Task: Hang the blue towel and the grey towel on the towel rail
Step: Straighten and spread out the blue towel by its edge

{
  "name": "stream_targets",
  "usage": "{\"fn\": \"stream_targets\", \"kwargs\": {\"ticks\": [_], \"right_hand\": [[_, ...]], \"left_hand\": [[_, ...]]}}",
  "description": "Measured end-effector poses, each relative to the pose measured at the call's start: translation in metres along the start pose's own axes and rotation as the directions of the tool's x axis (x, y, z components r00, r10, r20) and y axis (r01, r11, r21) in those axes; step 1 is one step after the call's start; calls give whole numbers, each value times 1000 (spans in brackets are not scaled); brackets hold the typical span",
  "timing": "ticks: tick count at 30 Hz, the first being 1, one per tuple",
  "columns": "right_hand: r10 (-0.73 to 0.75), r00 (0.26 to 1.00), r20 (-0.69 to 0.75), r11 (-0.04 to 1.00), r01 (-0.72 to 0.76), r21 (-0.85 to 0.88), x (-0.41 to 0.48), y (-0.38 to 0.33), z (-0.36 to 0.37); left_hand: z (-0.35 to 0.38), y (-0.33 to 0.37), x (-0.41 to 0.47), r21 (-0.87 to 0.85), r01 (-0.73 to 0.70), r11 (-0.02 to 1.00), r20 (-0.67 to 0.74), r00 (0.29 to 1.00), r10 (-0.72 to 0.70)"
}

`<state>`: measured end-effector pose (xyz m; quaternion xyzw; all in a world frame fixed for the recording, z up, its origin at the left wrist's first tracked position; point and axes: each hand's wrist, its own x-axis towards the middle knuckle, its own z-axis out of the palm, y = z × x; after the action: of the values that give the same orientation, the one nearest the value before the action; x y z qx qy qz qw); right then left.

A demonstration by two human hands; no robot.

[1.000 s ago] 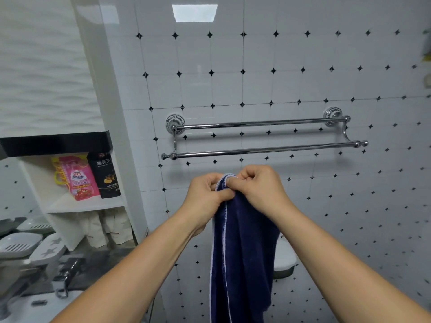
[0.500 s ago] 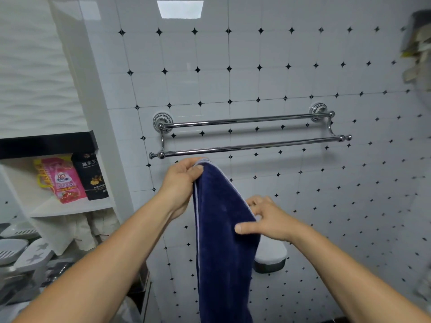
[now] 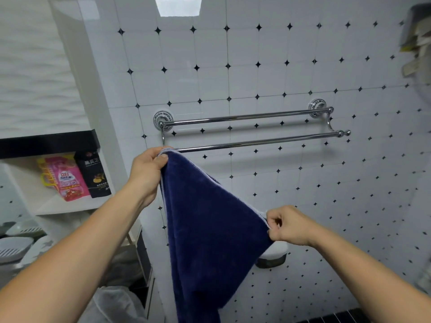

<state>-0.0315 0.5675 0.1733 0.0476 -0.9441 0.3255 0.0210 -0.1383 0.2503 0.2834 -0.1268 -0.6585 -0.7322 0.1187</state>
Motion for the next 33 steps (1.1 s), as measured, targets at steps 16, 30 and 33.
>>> {"fn": "stream_targets", "kwargs": {"ticks": [16,30,33], "right_hand": [[1,999,-51,782,-33,-622,18,-13,-50],[133,880,-455,963,-224,-151,30,-40,-78],[141,929,-343,966,-205,-159,30,-41,-77]], "left_hand": [[-37,-25,6,224,70,972,-68,996,-56],[-49,-60,10,278,171,945,-77,985,-156],[-32,-62,10,284,130,950,-40,992,-124]]}}
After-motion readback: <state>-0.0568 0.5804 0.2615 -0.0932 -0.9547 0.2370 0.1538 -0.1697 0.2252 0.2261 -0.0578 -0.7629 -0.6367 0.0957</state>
